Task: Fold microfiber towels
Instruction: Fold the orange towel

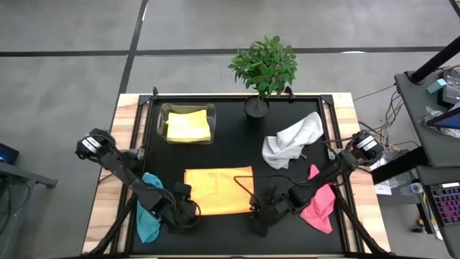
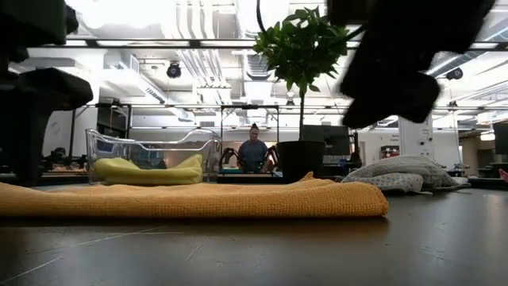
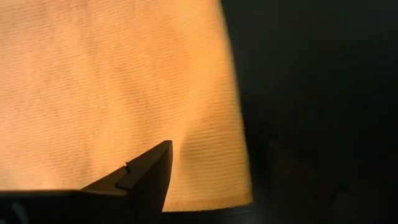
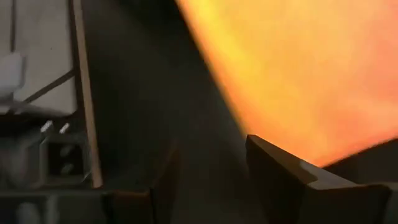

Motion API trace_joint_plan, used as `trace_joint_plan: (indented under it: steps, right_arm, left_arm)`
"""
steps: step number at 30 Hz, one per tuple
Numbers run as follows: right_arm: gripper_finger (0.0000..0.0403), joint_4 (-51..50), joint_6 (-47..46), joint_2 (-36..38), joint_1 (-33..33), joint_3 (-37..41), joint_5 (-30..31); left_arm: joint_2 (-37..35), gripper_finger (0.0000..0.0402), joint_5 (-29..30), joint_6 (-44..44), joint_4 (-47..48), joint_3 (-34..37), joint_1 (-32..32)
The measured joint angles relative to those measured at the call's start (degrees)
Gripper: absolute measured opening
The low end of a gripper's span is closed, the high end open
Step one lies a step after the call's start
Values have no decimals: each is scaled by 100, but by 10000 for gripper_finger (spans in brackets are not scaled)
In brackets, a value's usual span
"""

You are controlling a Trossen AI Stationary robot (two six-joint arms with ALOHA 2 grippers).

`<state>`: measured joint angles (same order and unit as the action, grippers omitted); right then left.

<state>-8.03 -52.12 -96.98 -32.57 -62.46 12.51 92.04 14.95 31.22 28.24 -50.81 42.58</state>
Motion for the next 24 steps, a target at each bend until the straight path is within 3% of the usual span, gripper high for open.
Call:
trace_joint_plan:
  steps: [6, 16, 20, 24]
  right_arm:
    - [172, -450, -1337, -27, -111, 0, 342]
    - [180, -1342, -1841, -121, 39, 31, 573]
    - [180, -1118, -1285, -121, 71, 29, 591]
    - [180, -992, -173, -121, 52, -171, 858]
  left_arm:
    - [262, 239, 15, -20, 87, -25, 7]
    - [286, 239, 23, -52, 81, -4, 6]
    - [285, 226, 21, -73, 83, 2, 17]
    - [277, 182, 21, -294, 93, 11, 17]
